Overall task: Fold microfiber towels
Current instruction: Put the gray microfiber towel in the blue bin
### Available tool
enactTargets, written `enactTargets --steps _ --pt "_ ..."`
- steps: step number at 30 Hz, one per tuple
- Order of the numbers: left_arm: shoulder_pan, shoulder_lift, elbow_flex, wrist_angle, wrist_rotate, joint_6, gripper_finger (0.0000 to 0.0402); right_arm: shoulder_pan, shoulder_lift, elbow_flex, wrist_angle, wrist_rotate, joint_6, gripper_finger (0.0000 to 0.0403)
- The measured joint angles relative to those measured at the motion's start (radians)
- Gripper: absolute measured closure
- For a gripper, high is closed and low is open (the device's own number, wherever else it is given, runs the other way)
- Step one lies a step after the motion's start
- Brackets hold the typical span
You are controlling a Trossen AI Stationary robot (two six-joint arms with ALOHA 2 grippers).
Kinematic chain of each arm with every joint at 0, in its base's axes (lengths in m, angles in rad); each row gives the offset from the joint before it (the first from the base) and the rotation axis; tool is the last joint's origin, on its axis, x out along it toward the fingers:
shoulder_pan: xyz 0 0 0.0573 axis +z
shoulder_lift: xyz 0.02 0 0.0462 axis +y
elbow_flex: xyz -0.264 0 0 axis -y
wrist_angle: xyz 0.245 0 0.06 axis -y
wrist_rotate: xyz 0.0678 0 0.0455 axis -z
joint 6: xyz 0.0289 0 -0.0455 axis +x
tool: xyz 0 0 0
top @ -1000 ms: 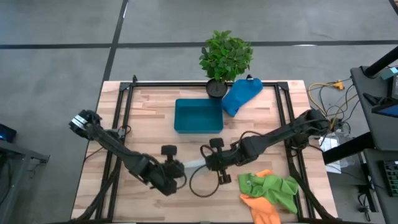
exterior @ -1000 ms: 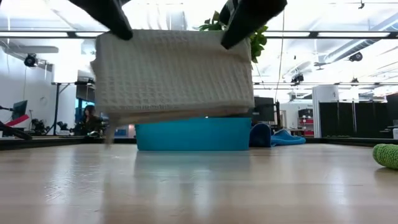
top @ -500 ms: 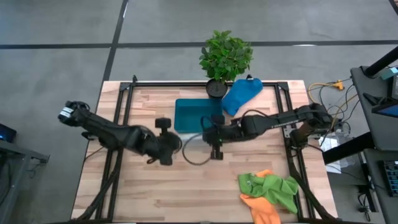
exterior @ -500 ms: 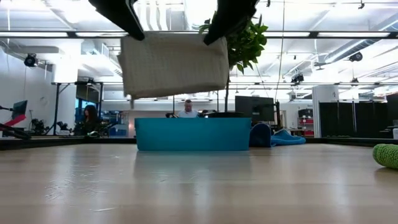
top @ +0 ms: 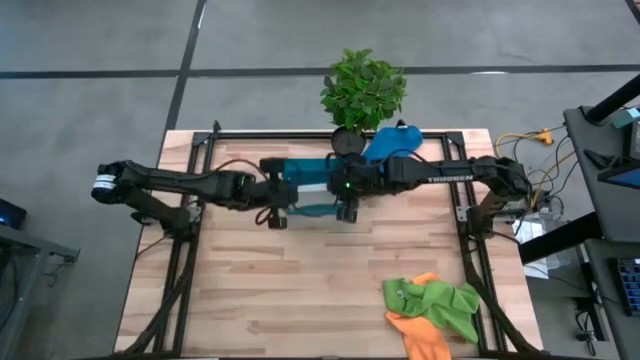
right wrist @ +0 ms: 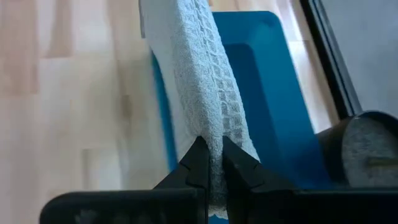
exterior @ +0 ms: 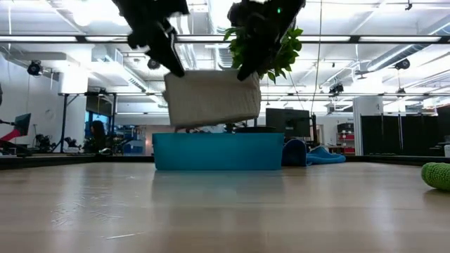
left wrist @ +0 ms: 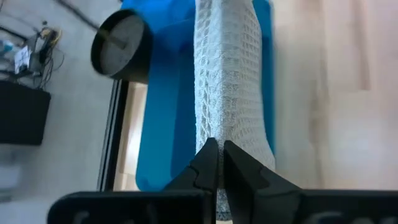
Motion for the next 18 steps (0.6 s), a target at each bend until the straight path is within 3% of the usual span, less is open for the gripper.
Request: enactTargets --steps 13,18 --pt "0.235 0.045 -0.115 0.238 0.159 0.08 0.0401 -0.227 0.001 -0.131 0.17 -0.225 -0.151 0.039" --pt "0.321 0.086 -0.117 0.25 0.287 0.148 0.04 -0.277 0.007 -0.17 0.155 -0.262 -0.21 0.039"
